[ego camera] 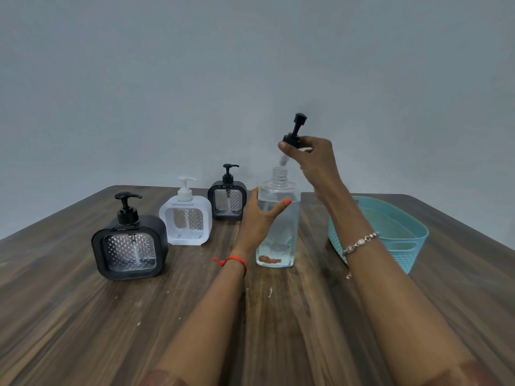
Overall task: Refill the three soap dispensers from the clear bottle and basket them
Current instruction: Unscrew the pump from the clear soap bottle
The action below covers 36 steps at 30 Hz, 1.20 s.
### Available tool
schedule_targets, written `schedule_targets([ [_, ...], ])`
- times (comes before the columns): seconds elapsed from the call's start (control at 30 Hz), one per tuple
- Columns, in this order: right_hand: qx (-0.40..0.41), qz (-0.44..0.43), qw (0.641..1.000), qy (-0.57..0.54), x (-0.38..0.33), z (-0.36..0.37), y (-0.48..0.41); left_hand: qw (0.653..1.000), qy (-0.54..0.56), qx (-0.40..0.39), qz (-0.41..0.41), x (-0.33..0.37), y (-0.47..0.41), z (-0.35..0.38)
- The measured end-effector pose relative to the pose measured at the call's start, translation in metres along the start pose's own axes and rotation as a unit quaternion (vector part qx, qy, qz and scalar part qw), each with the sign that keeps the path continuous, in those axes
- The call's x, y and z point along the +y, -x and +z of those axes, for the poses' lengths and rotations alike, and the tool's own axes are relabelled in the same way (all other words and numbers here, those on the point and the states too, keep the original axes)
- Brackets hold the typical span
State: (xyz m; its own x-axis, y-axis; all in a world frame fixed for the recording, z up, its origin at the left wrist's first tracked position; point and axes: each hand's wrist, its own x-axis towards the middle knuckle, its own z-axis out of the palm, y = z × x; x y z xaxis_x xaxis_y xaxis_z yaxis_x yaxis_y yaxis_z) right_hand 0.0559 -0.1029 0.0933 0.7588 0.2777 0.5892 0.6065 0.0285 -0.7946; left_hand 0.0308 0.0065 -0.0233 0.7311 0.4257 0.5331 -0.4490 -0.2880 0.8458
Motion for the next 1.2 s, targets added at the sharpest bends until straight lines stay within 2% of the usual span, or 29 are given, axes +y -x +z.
schedule_targets([
  [0.53,0.102,-0.073,0.99,-0.069,-0.048,-0.023,-0.024,1.0,0.01,-0.021,-0.009,0.005,0.002,0.0],
  [0.83,0.192,-0.089,0.969,-0.132,-0.06,-0.032,-0.024,0.999,0.017,-0.023,-0.021,0.003,0.002,-0.001],
  [1.0,0.206,-0.077,0.968,-0.124,-0.062,-0.038,-0.022,1.0,0.005,-0.017,-0.016,0.0,0.0,-0.001],
  [1.2,0.249,-0.131,0.949,-0.144,-0.057,-0.053,-0.011,1.0,0.008,-0.021,-0.018,-0.001,-0.002,-0.001],
])
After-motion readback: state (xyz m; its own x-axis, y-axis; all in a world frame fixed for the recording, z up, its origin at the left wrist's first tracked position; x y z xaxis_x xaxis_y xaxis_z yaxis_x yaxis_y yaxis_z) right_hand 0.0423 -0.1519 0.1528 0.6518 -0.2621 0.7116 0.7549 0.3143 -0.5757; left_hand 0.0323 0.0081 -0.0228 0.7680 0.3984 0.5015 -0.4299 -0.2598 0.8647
